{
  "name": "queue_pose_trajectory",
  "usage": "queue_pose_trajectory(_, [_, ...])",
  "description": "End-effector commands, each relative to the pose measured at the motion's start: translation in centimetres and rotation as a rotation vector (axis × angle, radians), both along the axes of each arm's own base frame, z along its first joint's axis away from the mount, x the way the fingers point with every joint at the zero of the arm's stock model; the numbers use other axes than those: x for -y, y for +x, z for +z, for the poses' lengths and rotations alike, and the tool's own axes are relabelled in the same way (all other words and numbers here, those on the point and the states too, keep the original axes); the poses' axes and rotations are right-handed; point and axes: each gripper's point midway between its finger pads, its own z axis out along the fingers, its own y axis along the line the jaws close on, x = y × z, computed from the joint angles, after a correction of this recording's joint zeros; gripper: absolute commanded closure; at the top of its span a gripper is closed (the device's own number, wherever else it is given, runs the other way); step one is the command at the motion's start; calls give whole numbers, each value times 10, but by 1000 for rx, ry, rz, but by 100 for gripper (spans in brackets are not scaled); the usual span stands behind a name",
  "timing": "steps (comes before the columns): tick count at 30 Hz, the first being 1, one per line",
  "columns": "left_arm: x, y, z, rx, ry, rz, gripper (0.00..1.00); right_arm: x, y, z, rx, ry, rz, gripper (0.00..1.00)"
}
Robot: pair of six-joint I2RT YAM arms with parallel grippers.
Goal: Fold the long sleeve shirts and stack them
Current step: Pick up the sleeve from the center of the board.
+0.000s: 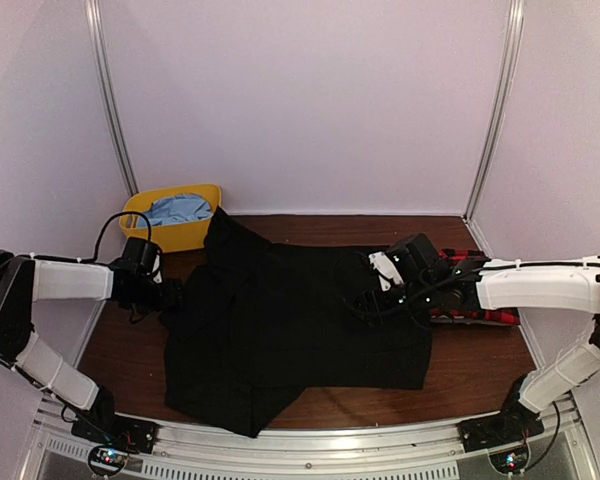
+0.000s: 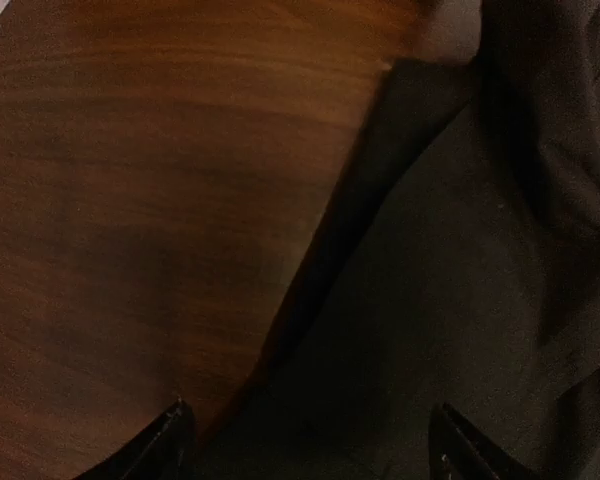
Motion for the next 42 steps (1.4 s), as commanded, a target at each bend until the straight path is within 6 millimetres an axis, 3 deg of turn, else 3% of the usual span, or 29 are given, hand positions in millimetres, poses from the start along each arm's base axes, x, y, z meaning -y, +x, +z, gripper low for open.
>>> queue_pose_trajectory(1, [-14, -6, -22, -45, 56, 51, 19, -14, -3, -1, -10, 36, 43, 31])
queue_pose_trajectory(5, [-16, -9, -31, -64, 70, 56, 21, -19, -5, -8, -29, 30, 70, 31])
queue_pose_trajectory(9, [-12, -11, -44, -91, 54, 42, 29, -22, -4, -13, -37, 15, 84, 31])
queue_pose_trajectory(14, [-11, -15, -50, -93, 41, 35, 47, -24, -2, -21, -48, -4, 91, 31])
queue_pose_trajectory(26, [-3, -19, -41, -50, 3, -4, 91, -28, -5, -24, -63, 5, 88, 31])
queue_pose_trajectory(32, [-5, -14, -19, -10, 15, -8, 100, -29, -7, -23, -67, 6, 83, 31])
queue_pose_trajectory(36, [-3, -8, 7, 35, 8, -22, 100, -30, -9, -25, -70, 3, 81, 31])
queue_pose_trajectory(42, [22, 3, 67, 158, -106, -110, 100, -27, -6, -20, -54, -4, 59, 31])
